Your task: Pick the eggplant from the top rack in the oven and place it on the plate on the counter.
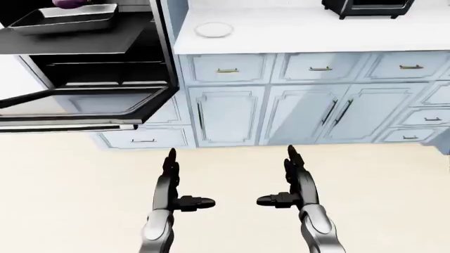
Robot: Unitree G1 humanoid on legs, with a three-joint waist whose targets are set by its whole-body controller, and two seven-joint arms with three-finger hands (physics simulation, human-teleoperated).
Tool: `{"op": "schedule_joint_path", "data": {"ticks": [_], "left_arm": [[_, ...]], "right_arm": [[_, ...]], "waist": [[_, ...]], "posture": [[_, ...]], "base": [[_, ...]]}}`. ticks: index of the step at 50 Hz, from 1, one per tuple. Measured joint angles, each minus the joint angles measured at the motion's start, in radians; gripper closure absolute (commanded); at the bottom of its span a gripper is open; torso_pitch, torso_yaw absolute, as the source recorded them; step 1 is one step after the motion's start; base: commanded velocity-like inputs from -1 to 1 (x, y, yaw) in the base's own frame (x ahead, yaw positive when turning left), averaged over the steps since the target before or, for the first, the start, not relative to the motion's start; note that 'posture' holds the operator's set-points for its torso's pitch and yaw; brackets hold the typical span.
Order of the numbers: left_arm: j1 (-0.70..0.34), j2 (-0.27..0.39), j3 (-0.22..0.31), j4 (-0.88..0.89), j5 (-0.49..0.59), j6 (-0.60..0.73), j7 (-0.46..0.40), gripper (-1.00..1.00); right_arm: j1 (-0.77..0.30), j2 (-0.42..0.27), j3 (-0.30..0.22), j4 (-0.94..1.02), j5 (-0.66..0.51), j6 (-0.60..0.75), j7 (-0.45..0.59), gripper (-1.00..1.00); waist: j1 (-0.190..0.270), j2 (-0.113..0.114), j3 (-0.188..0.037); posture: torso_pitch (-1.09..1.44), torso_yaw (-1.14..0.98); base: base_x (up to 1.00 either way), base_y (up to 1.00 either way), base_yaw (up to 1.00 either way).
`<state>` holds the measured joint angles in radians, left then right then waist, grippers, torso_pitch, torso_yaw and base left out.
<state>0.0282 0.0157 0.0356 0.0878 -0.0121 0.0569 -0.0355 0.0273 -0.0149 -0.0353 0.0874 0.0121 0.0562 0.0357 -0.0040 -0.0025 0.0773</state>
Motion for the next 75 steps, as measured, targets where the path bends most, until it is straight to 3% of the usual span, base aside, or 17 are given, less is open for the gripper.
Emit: {"op": "schedule_joint_path", "data": {"ticks": [3, 5, 11, 19, 27, 32, 39, 43, 45, 49, 52, 59, 62, 64, 68, 73, 75], "left_arm": [[-0.012, 0.006, 0.001, -0.118, -0.005, 0.024, -0.006, -1.0], [-0.016, 0.005, 0.0, -0.16, -0.006, 0.035, -0.01, -1.0], [-0.016, 0.004, -0.008, -0.238, -0.001, 0.159, -0.019, -1.0], [-0.162, 0.022, 0.006, -0.491, -0.017, 0.477, -0.026, -1.0], [-0.426, 0.085, 0.094, -0.683, -0.106, 0.89, 0.003, -1.0], [-0.544, 0.134, 0.147, -0.767, -0.176, 1.027, 0.05, -1.0], [-0.573, 0.153, 0.133, -0.74, -0.25, 1.098, 0.081, -1.0], [-0.568, 0.154, 0.13, -0.748, -0.262, 1.081, 0.098, -1.0], [-0.569, 0.154, 0.127, -0.752, -0.267, 1.073, 0.103, -1.0], [-0.542, 0.156, 0.139, -0.738, -0.267, 1.083, 0.118, -1.0], [-0.543, 0.156, 0.128, -0.745, -0.265, 1.071, 0.123, -1.0], [-0.553, 0.155, 0.123, -0.76, -0.268, 1.058, 0.124, -1.0], [-0.545, 0.14, 0.102, -0.745, -0.274, 1.07, 0.121, -1.0], [-0.542, 0.141, 0.097, -0.74, -0.282, 1.079, 0.116, -1.0], [-0.54, 0.142, 0.111, -0.767, -0.283, 1.063, 0.119, -1.0], [-0.542, 0.146, 0.116, -0.767, -0.288, 1.045, 0.119, -1.0], [-0.533, 0.141, 0.117, -0.749, -0.292, 1.06, 0.123, -1.0]], "right_arm": [[-0.015, -0.008, -0.006, -0.066, 0.002, -0.019, 0.004, -1.0], [-0.019, -0.006, -0.009, -0.069, 0.0, -0.035, 0.002, -1.0], [-0.007, -0.008, -0.007, -0.065, -0.005, -0.002, 0.005, -1.0], [-0.073, -0.038, -0.05, -0.259, 0.005, 0.186, 0.031, -1.0], [-0.335, -0.127, -0.112, -0.474, 0.073, 0.582, 0.045, -1.0], [-0.451, -0.169, -0.146, -0.585, 0.123, 0.698, 0.042, -1.0], [-0.439, -0.179, -0.146, -0.555, 0.139, 0.759, 0.027, -1.0], [-0.448, -0.185, -0.152, -0.58, 0.147, 0.756, 0.026, -1.0], [-0.456, -0.186, -0.153, -0.581, 0.15, 0.741, 0.027, -1.0], [-0.433, -0.172, -0.122, -0.563, 0.165, 0.746, 0.036, -1.0], [-0.43, -0.174, -0.132, -0.557, 0.169, 0.742, 0.037, -1.0], [-0.447, -0.181, -0.149, -0.574, 0.179, 0.721, 0.028, -1.0], [-0.433, -0.188, -0.161, -0.557, 0.182, 0.736, 0.02, -1.0], [-0.433, -0.186, -0.171, -0.547, 0.185, 0.753, 0.012, -1.0], [-0.455, -0.191, -0.181, -0.593, 0.232, 0.759, -0.007, -1.0], [-0.457, -0.193, -0.163, -0.583, 0.256, 0.728, -0.012, -1.0], [-0.429, -0.191, -0.149, -0.579, 0.254, 0.733, -0.005, -1.0]], "waist": [[0.005, -0.005, -0.057], [0.007, -0.011, -0.039], [0.008, -0.004, -0.053], [0.008, -0.004, -0.07], [0.009, 0.0, -0.052], [0.014, -0.026, -0.033], [0.001, -0.015, -0.032], [-0.016, 0.025, -0.034], [-0.017, 0.065, -0.043], [0.012, 0.072, -0.028], [0.021, 0.053, -0.042], [0.04, -0.032, -0.062], [0.013, -0.042, -0.011], [0.003, -0.053, -0.02], [0.0, -0.026, -0.047], [0.009, 0.045, -0.045], [0.029, 0.04, -0.02]], "posture": [[0.0, 0.0], [0.0, 0.0], [0.0, 0.0], [0.0, 0.0], [0.0, 0.0], [0.0, 0.0], [0.0, 0.0], [0.0, 0.0], [0.0, 0.0], [0.0, 0.0], [0.0, 0.0], [0.0, 0.0], [0.0, 0.0], [0.0, 0.0], [0.0, 0.0], [0.0, 0.0], [0.0, 0.0]], "base": [[0.0, 0.0, 0.0], [0.0, 0.0, 0.0], [0.0, 0.0, 0.0], [0.0, 0.0, 0.0], [0.2, 0.0, 0.0], [0.63, 0.0, 0.0], [0.65, 0.0, 0.0], [0.65, 0.0, 0.0], [0.66, 0.0, 0.0], [0.67, 0.0, 0.0], [0.67, 0.0, 0.0], [0.64, -0.07, 0.0], [0.54, -0.13, 0.0], [0.41, -0.11, 0.0], [0.23, -0.1, 0.0], [0.12, -0.04, 0.16], [0.0, 0.0, 1.0]]}}
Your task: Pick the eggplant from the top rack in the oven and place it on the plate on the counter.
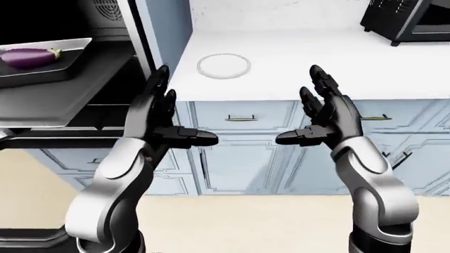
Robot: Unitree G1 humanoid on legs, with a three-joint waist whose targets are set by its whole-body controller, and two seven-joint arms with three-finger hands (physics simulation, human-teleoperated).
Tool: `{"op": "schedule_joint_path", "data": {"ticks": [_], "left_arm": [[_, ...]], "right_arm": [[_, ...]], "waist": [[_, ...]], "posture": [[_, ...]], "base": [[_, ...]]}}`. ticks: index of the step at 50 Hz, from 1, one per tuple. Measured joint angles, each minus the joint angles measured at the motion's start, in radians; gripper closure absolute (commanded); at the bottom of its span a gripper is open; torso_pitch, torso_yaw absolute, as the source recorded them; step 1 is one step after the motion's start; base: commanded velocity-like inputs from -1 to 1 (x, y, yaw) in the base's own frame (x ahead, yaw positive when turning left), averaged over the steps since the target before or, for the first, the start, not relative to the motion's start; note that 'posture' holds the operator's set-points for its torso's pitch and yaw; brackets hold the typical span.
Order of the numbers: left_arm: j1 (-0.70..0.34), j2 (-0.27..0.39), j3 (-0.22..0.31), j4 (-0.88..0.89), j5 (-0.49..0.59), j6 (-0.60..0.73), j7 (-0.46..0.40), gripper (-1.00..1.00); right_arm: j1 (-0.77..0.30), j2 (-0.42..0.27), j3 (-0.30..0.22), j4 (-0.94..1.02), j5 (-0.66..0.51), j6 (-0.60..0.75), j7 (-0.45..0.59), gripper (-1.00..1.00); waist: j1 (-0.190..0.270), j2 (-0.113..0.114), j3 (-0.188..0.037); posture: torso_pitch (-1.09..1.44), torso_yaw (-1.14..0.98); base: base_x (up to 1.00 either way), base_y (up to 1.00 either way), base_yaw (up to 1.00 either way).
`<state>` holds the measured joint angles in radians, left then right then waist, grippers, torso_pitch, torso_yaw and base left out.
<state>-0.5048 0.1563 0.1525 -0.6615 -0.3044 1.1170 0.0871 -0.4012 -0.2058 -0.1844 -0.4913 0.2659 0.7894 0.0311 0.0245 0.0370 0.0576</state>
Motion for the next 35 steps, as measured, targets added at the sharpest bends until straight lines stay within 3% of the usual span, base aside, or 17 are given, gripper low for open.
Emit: {"op": "schedule_joint_path", "data": {"ticks": [2, 4, 9, 11, 14, 17, 26, 30, 33, 35], "left_arm": [[0.006, 0.005, 0.001, 0.006, -0.001, 0.015, 0.005, -1.0], [-0.002, 0.008, 0.005, -0.003, -0.001, 0.014, 0.008, -1.0], [-0.02, 0.015, 0.02, -0.042, -0.011, 0.004, 0.017, -1.0], [-0.031, 0.017, 0.019, -0.038, -0.014, 0.01, 0.02, -1.0], [-0.034, 0.009, 0.004, -0.029, -0.031, 0.043, 0.021, -1.0], [-0.053, 0.016, 0.012, -0.031, -0.045, 0.07, 0.026, -1.0], [-0.077, 0.032, 0.027, -0.052, -0.069, 0.069, 0.04, -1.0], [-0.076, 0.048, 0.055, -0.038, -0.067, 0.101, 0.056, -1.0], [-0.101, 0.055, 0.06, -0.052, -0.071, 0.122, 0.07, -1.0], [-0.108, 0.057, 0.054, -0.063, -0.078, 0.115, 0.069, -1.0]], "right_arm": [[0.001, 0.0, 0.011, -0.002, 0.001, 0.018, 0.015, -1.0], [-0.01, -0.001, 0.014, -0.015, 0.003, 0.022, 0.03, -1.0], [-0.046, -0.008, 0.013, -0.095, 0.013, 0.027, 0.05, -1.0], [-0.056, -0.014, 0.012, -0.094, 0.01, 0.024, 0.055, -1.0], [-0.047, -0.019, -0.006, -0.077, 0.0, 0.044, 0.053, -1.0], [-0.061, -0.024, -0.007, -0.075, -0.009, 0.074, 0.047, -1.0], [-0.081, -0.018, 0.01, -0.095, -0.018, 0.085, 0.062, -1.0], [-0.084, -0.01, 0.032, -0.07, -0.011, 0.093, 0.075, -1.0], [-0.093, -0.015, 0.029, -0.07, -0.01, 0.109, 0.078, -1.0], [-0.104, -0.019, 0.022, -0.082, -0.014, 0.112, 0.075, -1.0]], "waist": [[0.02, 0.013, -0.014], [0.026, 0.002, -0.033], [0.013, -0.068, -0.031], [0.001, -0.117, -0.032], [-0.015, -0.124, -0.024], [-0.008, -0.106, -0.032], [-0.007, 0.022, -0.022], [0.028, 0.01, -0.019], [0.032, -0.026, -0.029], [0.023, -0.053, -0.023]], "posture": [[0.0, 0.0], [0.0, 0.0], [0.0, 0.0], [0.0, 0.0], [0.0, 0.0], [0.0, 0.0], [0.0, 0.0], [0.0, 0.0], [0.0, 0.0], [0.0, 0.0]], "base": [[0.0, 0.0, 1.0], [0.0, 0.0, 1.0], [0.0, 0.0, 1.0], [0.0, 0.0, 1.0], [0.0, 0.0, 1.0], [0.0, 0.0, 1.0], [0.0, 0.0, 1.0], [0.0, 0.0, 1.0], [0.0, 0.0, 1.0], [0.0, 0.0, 1.0]]}}
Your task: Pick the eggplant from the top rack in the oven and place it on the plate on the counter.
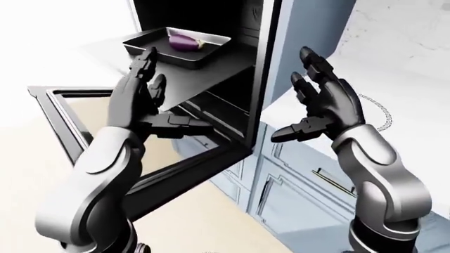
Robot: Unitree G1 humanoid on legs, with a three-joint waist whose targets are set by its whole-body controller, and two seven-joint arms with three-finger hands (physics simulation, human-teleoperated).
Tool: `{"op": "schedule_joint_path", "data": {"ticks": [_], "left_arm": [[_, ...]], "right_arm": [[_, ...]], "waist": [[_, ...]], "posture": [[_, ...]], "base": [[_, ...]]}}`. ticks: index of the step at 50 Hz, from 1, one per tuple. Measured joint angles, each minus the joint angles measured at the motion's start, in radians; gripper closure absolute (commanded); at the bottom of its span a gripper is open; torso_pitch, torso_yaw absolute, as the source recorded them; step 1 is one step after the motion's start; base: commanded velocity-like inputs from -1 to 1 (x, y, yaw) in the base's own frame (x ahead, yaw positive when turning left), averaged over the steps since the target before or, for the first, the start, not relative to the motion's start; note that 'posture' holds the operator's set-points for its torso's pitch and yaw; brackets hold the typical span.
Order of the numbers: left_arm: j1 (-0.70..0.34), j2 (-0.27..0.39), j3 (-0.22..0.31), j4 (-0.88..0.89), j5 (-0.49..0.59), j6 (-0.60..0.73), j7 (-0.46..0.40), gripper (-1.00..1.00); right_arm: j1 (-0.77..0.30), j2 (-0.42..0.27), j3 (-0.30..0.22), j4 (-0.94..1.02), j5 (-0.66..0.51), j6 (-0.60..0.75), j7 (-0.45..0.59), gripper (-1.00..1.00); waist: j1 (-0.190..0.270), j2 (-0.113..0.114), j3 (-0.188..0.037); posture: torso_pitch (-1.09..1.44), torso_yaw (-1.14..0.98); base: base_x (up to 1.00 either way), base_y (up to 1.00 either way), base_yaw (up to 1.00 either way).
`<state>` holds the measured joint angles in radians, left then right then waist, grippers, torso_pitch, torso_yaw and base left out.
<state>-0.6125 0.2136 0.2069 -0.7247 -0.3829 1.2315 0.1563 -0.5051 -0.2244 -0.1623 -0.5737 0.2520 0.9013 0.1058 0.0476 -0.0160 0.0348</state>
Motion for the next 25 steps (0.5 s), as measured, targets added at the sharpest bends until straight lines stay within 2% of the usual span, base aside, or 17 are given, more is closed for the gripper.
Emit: {"op": "schedule_joint_path", "data": {"ticks": [2, 4, 6, 8, 10, 18, 20, 21, 23, 25], "left_arm": [[-0.005, 0.004, -0.002, -0.002, -0.008, -0.003, -0.003, -1.0], [-0.013, 0.006, -0.001, 0.002, -0.015, -0.001, -0.003, -1.0], [-0.003, -0.003, -0.01, 0.005, -0.022, 0.002, -0.004, -1.0], [0.002, -0.002, -0.017, 0.013, -0.032, 0.016, -0.006, -1.0], [0.001, 0.0, -0.012, 0.009, -0.036, 0.02, -0.004, -1.0], [-0.005, 0.005, -0.005, -0.014, -0.047, 0.01, 0.004, -1.0], [-0.003, 0.013, 0.005, -0.017, -0.047, 0.013, 0.008, -1.0], [-0.005, 0.017, 0.013, -0.02, -0.043, 0.013, 0.013, -1.0], [-0.011, 0.021, 0.02, -0.011, -0.036, 0.014, 0.021, -1.0], [-0.029, 0.021, 0.022, 0.008, -0.039, 0.033, 0.026, -1.0]], "right_arm": [[-0.011, -0.003, -0.002, -0.009, -0.003, -0.003, -0.001, -1.0], [-0.017, -0.005, -0.002, -0.015, -0.005, -0.003, -0.002, -1.0], [-0.009, -0.007, -0.007, -0.009, -0.012, -0.003, -0.003, -1.0], [-0.002, -0.005, -0.006, 0.004, -0.021, 0.007, -0.005, -1.0], [-0.007, -0.003, 0.0, 0.006, -0.027, 0.013, -0.004, -1.0], [-0.006, 0.005, 0.004, -0.001, -0.038, 0.009, 0.007, -1.0], [-0.022, 0.007, 0.008, 0.006, -0.037, 0.013, 0.011, -1.0], [-0.027, 0.011, 0.013, 0.004, -0.033, 0.016, 0.013, -1.0], [-0.032, 0.01, 0.017, 0.002, -0.021, 0.024, 0.015, -1.0], [-0.044, 0.002, 0.012, 0.003, -0.015, 0.038, 0.012, -1.0]], "waist": [[-0.009, -0.029, 0.01], [-0.022, -0.07, 0.01], [-0.04, -0.069, 0.014], [-0.033, -0.072, 0.008], [-0.027, -0.055, 0.002], [-0.037, 0.054, 0.007], [-0.033, 0.087, -0.004], [-0.038, 0.081, -0.006], [-0.053, 0.052, 0.009], [-0.058, 0.04, 0.019]], "posture": [[0.0, 0.0], [0.0, 0.0], [0.0, 0.0], [0.0, 0.0], [0.0, 0.0], [0.0, 0.0], [0.0, 0.0], [0.0, 0.0], [0.0, 0.0], [0.0, 0.0]], "base": [[0.0, 0.0, 1.0], [0.0, 0.0, 1.0], [0.0, 0.0, 1.0], [0.0, 0.0, 1.0], [0.0, 0.0, 1.0], [0.0, 0.0, 1.0], [0.0, 0.1, 0.0], [0.0, 0.0, 0.0], [0.0, 0.0, 0.0], [0.0, 0.0, 0.0]]}}
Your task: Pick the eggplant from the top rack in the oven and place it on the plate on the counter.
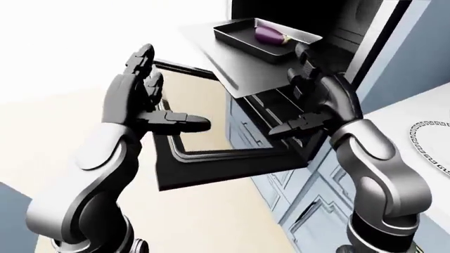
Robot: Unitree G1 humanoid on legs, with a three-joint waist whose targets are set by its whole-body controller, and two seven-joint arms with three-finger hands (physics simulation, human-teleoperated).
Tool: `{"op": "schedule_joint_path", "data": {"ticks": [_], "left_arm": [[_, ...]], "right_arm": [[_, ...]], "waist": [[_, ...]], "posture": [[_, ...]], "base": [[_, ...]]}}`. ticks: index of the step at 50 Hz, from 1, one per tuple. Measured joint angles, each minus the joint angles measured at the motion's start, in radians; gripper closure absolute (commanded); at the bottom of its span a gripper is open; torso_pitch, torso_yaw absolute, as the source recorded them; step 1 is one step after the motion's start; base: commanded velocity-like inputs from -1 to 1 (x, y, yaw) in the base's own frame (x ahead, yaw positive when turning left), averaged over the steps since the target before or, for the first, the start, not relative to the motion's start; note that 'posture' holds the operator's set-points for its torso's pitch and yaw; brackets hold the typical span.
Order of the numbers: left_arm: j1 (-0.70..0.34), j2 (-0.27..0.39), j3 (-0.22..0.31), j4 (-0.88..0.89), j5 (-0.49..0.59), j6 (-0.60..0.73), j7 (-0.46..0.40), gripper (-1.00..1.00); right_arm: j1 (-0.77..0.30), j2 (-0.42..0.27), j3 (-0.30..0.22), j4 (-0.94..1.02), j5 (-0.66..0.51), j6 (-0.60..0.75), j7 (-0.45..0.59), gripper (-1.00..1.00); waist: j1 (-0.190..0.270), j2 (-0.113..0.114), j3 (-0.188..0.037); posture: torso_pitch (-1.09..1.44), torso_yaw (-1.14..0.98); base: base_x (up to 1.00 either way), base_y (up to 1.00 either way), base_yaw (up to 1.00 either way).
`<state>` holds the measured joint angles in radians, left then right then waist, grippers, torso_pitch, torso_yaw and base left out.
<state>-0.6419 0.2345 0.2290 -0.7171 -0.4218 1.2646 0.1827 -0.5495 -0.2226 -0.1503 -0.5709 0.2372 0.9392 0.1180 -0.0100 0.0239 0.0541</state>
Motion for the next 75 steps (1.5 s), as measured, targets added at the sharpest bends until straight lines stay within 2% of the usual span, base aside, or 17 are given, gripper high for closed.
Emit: {"op": "schedule_joint_path", "data": {"ticks": [2, 8, 14, 17, 25, 30, 36, 38, 41, 43, 45, 49, 51, 54, 66, 70, 75], "left_arm": [[-0.018, 0.002, -0.001, 0.01, -0.009, 0.022, 0.004, -1.0], [-0.063, 0.018, 0.008, -0.015, -0.045, 0.036, 0.011, -1.0], [-0.081, 0.027, 0.018, -0.004, -0.064, 0.029, 0.029, -1.0], [-0.063, 0.02, -0.004, 0.012, -0.082, 0.038, 0.028, -1.0], [-0.078, 0.042, 0.013, 0.005, -0.131, 0.029, 0.045, -1.0], [-0.102, 0.067, 0.034, 0.02, -0.154, 0.043, 0.064, -1.0], [-0.137, 0.082, 0.051, 0.024, -0.159, 0.084, 0.115, -1.0], [-0.144, 0.079, 0.036, 0.03, -0.173, 0.09, 0.116, -1.0], [-0.15, 0.082, 0.028, 0.018, -0.193, 0.085, 0.113, -1.0], [-0.151, 0.083, 0.03, 0.008, -0.2, 0.071, 0.113, -1.0], [-0.148, 0.085, 0.034, 0.006, -0.203, 0.064, 0.116, -1.0], [-0.151, 0.088, 0.039, 0.019, -0.202, 0.067, 0.128, -1.0], [-0.128, 0.073, 0.013, 0.026, -0.212, 0.072, 0.125, -1.0], [-0.126, 0.076, 0.001, 0.035, -0.231, 0.088, 0.118, -1.0], [-0.178, 0.116, 0.036, 0.04, -0.222, 0.06, 0.136, -1.0], [-0.219, 0.126, 0.014, 0.113, -0.209, 0.07, 0.134, -1.0], [-0.285, 0.128, -0.006, 0.169, -0.193, 0.104, 0.121, -1.0]], "right_arm": [[-0.017, -0.008, -0.005, 0.012, 0.0, 0.01, -0.006, -1.0], [-0.059, -0.029, -0.024, -0.004, 0.003, 0.034, -0.019, -1.0], [-0.097, -0.046, -0.021, -0.006, 0.017, 0.04, -0.019, -1.0], [-0.088, -0.053, -0.032, 0.013, 0.012, 0.056, -0.023, -1.0], [-0.108, -0.048, -0.037, -0.019, 0.011, 0.058, -0.023, -1.0], [-0.138, -0.052, -0.03, 0.001, 0.031, 0.072, -0.017, -1.0], [-0.183, -0.085, -0.059, -0.004, 0.101, 0.126, -0.024, -1.0], [-0.189, -0.097, -0.083, -0.012, 0.115, 0.13, -0.046, -1.0], [-0.191, -0.108, -0.089, -0.025, 0.128, 0.121, -0.071, -1.0], [-0.187, -0.111, -0.081, -0.034, 0.137, 0.11, -0.079, -1.0], [-0.179, -0.108, -0.067, -0.033, 0.144, 0.101, -0.082, -1.0], [-0.182, -0.111, -0.053, -0.03, 0.162, 0.097, -0.08, -1.0], [-0.154, -0.114, -0.064, -0.012, 0.156, 0.101, -0.084, -1.0], [-0.143, -0.114, -0.063, 0.012, 0.139, 0.123, -0.093, -1.0], [-0.205, -0.113, -0.048, 0.002, 0.125, 0.103, -0.051, -1.0], [-0.236, -0.141, -0.079, 0.019, 0.149, 0.135, -0.069, -1.0], [-0.275, -0.198, -0.122, 0.052, 0.184, 0.16, -0.099, -1.0]], "waist": [[0.0, -0.014, 0.002], [0.011, -0.001, -0.025], [0.027, -0.078, -0.024], [0.015, -0.065, -0.001], [0.013, -0.022, -0.007], [0.02, 0.036, -0.013], [0.015, -0.007, 0.027], [0.012, -0.003, 0.007], [0.008, 0.034, -0.026], [0.012, 0.032, -0.034], [0.019, 0.013, -0.03], [0.034, -0.08, 0.002], [0.016, -0.053, 0.014], [0.008, -0.027, 0.003], [0.005, 0.012, -0.009], [0.003, -0.019, 0.021], [0.014, -0.012, -0.001]], "posture": [[0.0, 0.0], [0.0, 0.0], [0.0, 0.0], [0.0, 0.0], [0.0, 0.0], [0.0, 0.0], [0.0, 0.0], [0.0, 0.0], [0.0, 0.0], [0.0, 0.0], [0.0, 0.0], [0.0, 0.0], [0.0, 0.0], [0.0, 0.0], [0.0, 0.0], [0.0, 0.0], [0.0, 0.0]], "base": [[0.09, -0.06, 0.0], [0.16, -0.08, 0.0], [0.18, -0.08, 0.0], [0.19, -0.08, 0.0], [0.08, -0.02, 0.51], [0.0, 0.0, 0.89], [0.0, -0.03, 0.0], [0.0, -0.41, 0.0], [0.0, -0.69, 0.0], [0.0, -0.68, 0.0], [0.0, -0.32, 0.0], [0.0, -0.03, 0.0], [0.0, -0.24, 0.0], [0.0, -0.12, 0.0], [0.0, 0.05, 0.67], [0.02, -0.01, 0.0], [0.2, -0.05, 0.0]]}}
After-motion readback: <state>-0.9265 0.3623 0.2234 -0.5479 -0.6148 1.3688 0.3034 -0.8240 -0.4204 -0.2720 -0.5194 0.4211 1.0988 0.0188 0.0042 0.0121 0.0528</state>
